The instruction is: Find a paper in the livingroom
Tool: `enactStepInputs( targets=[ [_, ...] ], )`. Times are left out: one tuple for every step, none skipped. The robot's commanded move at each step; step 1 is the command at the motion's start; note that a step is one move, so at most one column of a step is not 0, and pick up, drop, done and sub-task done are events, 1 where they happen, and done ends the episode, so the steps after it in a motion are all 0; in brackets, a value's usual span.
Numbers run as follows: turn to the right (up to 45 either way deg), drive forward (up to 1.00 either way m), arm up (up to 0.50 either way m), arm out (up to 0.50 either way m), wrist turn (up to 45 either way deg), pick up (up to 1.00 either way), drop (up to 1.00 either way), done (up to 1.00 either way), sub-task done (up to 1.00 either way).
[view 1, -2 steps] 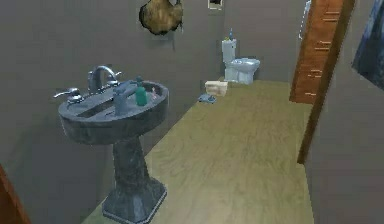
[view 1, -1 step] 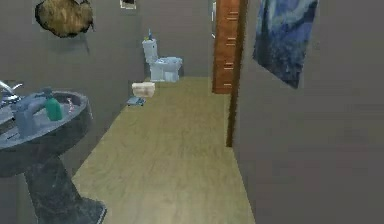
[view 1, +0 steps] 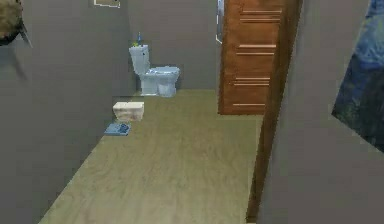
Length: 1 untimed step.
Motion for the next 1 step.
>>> enactStepInputs(
  targets=[
    [0.0, 1.00, 0.00, 0.00, 0.0, 0.00, 0.00, 0.00, 0.00]
  ],
)
